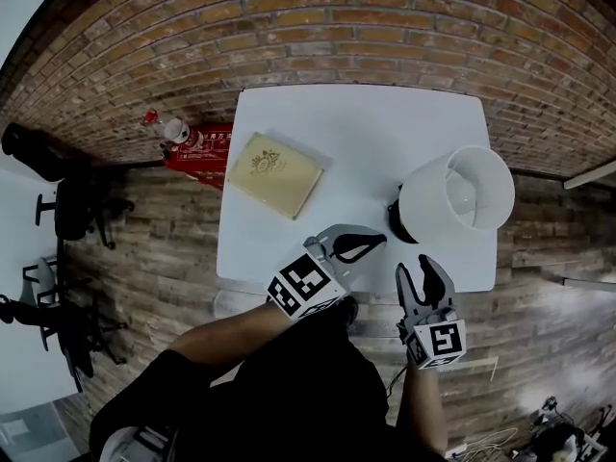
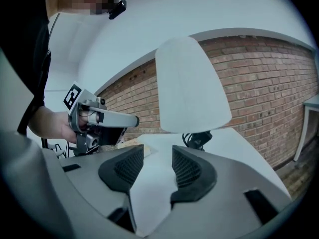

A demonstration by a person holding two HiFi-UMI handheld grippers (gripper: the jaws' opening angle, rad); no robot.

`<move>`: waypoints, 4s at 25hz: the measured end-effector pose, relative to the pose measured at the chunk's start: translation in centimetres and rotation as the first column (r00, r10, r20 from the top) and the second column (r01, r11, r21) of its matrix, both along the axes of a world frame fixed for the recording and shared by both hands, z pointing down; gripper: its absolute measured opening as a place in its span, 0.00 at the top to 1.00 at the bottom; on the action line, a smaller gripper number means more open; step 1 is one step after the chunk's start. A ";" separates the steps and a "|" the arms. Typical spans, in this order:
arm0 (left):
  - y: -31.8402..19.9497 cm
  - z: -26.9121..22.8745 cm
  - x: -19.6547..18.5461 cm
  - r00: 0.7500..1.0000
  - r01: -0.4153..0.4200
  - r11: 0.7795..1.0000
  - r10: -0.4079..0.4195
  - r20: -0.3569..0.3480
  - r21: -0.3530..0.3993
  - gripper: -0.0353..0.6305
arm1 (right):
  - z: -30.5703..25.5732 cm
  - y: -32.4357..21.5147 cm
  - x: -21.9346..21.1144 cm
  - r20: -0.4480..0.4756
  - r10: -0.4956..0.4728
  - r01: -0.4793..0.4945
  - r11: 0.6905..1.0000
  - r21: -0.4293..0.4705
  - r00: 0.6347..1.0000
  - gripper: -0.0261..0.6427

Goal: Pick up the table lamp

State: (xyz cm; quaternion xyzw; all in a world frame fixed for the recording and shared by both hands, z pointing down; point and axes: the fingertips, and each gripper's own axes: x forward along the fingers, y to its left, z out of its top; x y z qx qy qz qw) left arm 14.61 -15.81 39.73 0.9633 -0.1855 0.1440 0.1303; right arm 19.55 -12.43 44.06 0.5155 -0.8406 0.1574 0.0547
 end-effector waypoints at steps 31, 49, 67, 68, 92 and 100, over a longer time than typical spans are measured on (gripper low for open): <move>-8.9 11.9 3.3 0.986 0.146 0.989 -0.145 0.082 -0.005 0.94 | 8.6 -10.4 5.1 -0.105 0.316 -0.302 0.944 0.130 0.943 0.56; -11.5 13.4 3.8 0.976 0.203 0.979 -0.200 0.086 -0.032 0.94 | 7.6 -17.2 3.8 -0.129 0.336 -0.315 0.935 0.163 0.933 0.58; -15.1 17.6 -0.2 0.936 0.280 0.960 -0.276 0.218 0.010 0.94 | 8.4 -17.4 2.8 -0.166 0.258 -0.230 0.958 0.173 0.952 0.80; -15.0 17.6 -0.2 0.937 0.280 0.960 -0.275 0.214 0.006 0.94 | 8.3 -17.5 2.7 -0.166 0.249 -0.220 0.959 0.178 0.954 0.81; -12.9 10.8 -3.0 0.933 0.283 0.955 -0.295 0.208 0.089 0.94 | 4.8 -17.5 2.2 -0.121 0.108 -0.076 0.967 0.245 0.987 0.94; -8.1 5.9 -5.9 0.915 0.333 0.938 -0.346 0.206 0.095 0.94 | -1.4 -14.3 1.2 -0.066 0.018 -0.001 0.971 0.238 0.998 0.94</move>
